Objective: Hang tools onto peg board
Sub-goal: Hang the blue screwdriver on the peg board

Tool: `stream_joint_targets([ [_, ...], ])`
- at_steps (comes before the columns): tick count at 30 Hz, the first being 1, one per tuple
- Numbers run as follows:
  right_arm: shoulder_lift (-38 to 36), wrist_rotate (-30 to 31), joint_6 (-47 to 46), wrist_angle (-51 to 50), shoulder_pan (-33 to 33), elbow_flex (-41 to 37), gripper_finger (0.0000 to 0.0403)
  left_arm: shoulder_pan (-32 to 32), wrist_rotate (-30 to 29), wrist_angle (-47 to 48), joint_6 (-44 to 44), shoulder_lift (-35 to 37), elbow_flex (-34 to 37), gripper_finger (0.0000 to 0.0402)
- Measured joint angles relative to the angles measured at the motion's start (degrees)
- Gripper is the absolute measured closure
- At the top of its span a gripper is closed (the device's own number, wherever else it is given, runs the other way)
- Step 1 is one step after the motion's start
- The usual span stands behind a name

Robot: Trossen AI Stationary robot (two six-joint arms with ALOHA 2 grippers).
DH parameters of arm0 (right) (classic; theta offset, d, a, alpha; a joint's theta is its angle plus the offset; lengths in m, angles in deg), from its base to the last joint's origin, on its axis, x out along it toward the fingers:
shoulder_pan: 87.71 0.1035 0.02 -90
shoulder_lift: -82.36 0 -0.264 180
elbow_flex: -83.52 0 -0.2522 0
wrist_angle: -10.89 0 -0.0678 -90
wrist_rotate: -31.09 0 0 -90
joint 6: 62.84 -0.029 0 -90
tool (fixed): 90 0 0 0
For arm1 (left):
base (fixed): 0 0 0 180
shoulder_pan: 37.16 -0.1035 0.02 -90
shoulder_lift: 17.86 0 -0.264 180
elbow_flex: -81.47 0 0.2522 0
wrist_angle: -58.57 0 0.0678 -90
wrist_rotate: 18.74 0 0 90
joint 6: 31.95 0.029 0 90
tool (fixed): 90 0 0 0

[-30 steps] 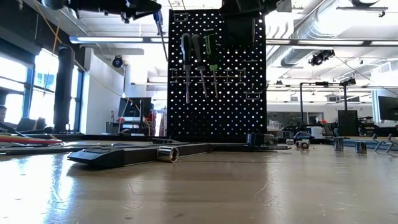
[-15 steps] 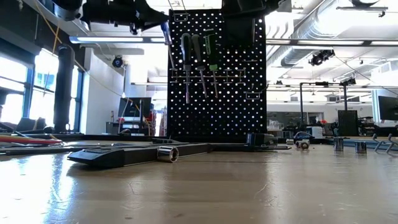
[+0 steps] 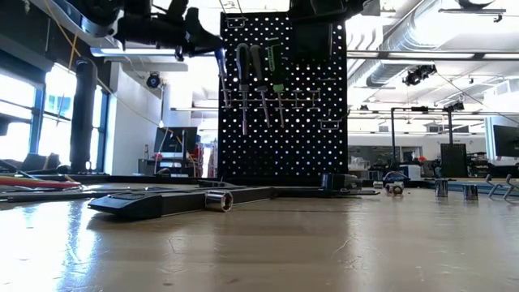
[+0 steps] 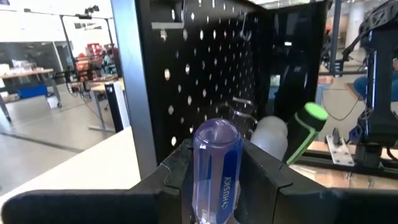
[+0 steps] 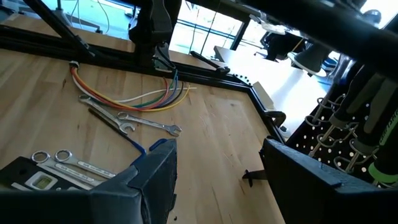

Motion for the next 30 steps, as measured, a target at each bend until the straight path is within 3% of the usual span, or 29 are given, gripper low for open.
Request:
stream_joint_targets([
  [9, 0.0, 0.1, 0.0, 0.0, 0.0, 0.0, 0.0176, 0.0, 0.0, -0.4, 0.0, -3.3, 0.0, 0.0314],
  [30, 0.0, 0.9, -0.7, -0.2, 0.0, 0.0, 0.0176, 0.0, -0.3, 1.5, -1.6, -4.4, -0.1, 0.0261],
])
